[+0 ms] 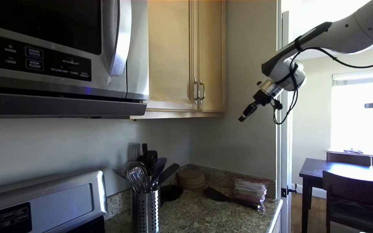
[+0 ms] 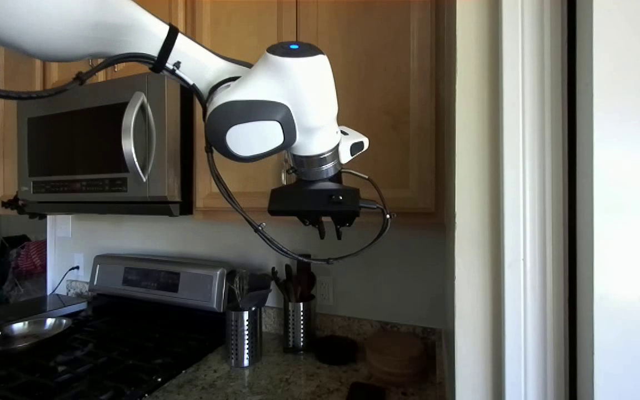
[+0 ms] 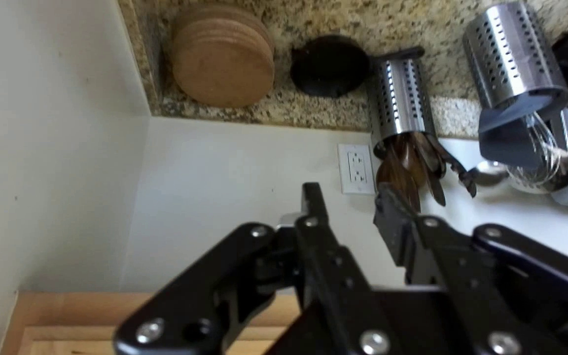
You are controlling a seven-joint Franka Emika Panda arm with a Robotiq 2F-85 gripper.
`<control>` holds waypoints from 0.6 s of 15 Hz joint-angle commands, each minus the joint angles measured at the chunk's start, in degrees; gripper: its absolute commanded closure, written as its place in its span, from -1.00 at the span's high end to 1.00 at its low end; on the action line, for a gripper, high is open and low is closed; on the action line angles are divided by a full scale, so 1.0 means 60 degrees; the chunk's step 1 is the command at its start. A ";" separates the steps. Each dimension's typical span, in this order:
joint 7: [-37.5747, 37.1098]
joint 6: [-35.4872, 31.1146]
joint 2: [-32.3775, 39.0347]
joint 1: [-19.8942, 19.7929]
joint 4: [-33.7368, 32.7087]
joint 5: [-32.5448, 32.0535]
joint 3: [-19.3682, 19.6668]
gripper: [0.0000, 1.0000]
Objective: Close the right cabinet door
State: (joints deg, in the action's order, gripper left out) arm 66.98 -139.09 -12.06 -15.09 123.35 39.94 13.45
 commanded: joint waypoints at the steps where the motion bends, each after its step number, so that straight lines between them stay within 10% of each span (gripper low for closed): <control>1: -0.1642 0.0783 -0.0962 -0.0006 0.0767 -0.2055 0.0144 0.28; 9: -0.3777 0.2007 -0.1945 0.0190 0.1698 -0.5235 0.0151 1.00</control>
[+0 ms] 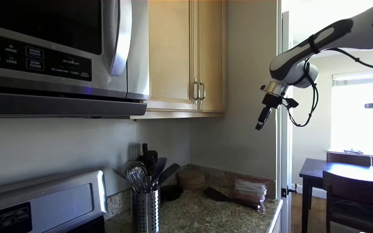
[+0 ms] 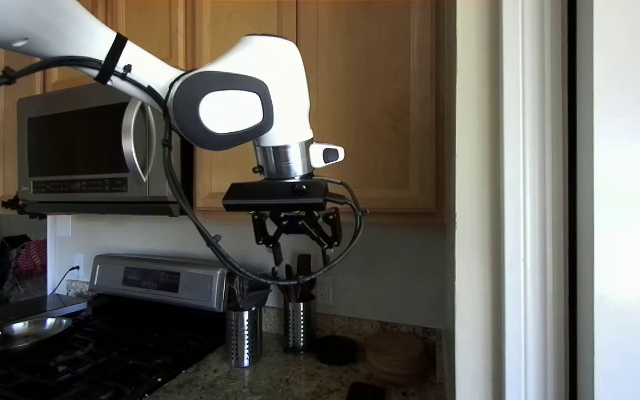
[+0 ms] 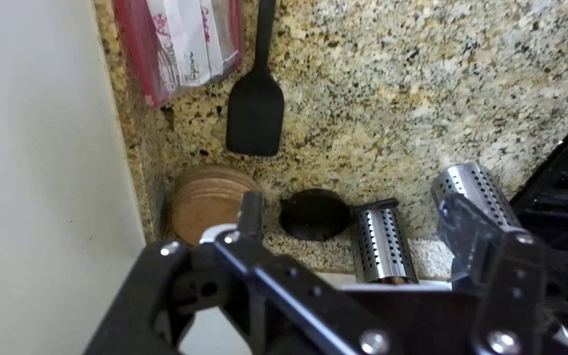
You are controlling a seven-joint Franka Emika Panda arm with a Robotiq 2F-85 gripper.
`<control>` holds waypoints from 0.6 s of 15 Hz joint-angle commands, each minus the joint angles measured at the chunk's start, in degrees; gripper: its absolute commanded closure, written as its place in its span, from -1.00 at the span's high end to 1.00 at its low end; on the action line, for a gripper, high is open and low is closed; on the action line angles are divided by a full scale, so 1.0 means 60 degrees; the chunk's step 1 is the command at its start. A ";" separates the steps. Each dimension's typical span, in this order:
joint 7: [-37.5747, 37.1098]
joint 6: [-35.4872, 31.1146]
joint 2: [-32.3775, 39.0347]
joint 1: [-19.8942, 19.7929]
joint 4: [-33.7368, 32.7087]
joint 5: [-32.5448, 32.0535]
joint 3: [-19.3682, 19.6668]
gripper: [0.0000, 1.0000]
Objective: Close the right cabinet door
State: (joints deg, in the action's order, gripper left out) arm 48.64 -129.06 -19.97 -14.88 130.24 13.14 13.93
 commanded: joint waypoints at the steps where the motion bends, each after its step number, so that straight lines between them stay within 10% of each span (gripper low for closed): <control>1: -0.0881 0.0373 -0.0706 0.0167 0.0647 -0.0973 0.0070 1.00; 9: -0.0504 0.0166 -0.0203 0.0529 0.0239 -0.0682 0.0439 1.00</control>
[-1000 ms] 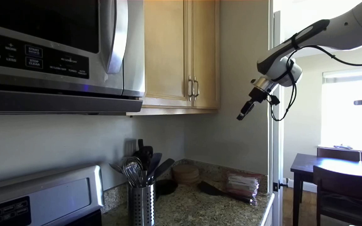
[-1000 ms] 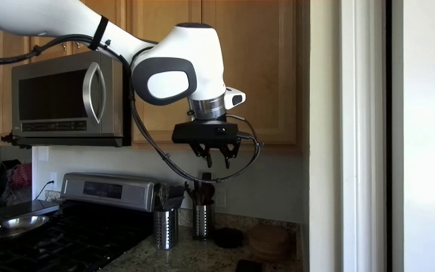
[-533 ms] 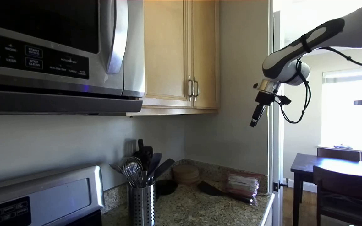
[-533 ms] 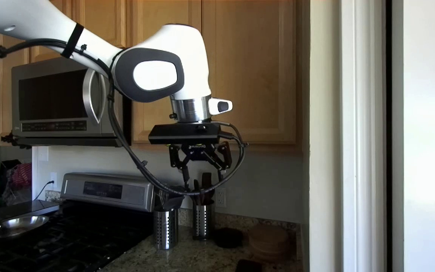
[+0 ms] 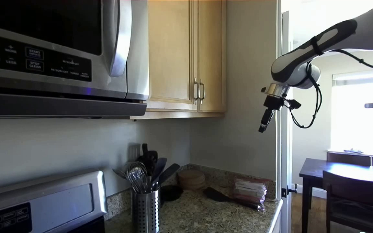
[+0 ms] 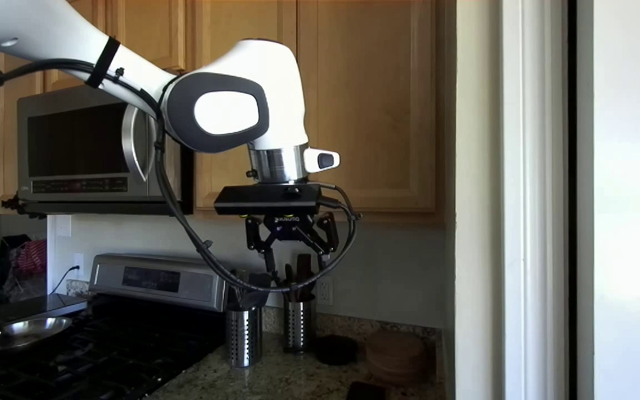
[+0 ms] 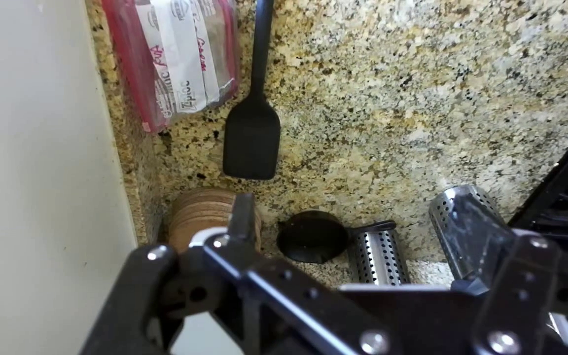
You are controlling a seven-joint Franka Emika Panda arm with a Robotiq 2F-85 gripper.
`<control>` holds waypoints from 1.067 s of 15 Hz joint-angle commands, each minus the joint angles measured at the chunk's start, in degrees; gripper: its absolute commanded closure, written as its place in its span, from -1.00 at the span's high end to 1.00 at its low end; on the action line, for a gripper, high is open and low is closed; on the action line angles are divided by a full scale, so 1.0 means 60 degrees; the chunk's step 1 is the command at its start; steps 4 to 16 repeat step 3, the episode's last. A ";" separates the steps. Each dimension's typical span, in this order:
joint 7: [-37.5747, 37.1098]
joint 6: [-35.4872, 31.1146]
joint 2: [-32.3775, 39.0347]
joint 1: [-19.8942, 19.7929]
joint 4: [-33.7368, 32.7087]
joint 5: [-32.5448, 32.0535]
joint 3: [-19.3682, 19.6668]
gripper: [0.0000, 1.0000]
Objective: Close the right cabinet door
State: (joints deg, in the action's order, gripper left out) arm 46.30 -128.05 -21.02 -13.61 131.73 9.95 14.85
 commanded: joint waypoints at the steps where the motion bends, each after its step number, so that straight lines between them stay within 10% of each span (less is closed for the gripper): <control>1: -0.0114 -0.0003 -0.0028 0.0318 -0.0010 -0.0151 0.0290 1.00; 16: -0.0114 -0.0003 -0.0028 0.0320 -0.0010 -0.0150 0.0290 1.00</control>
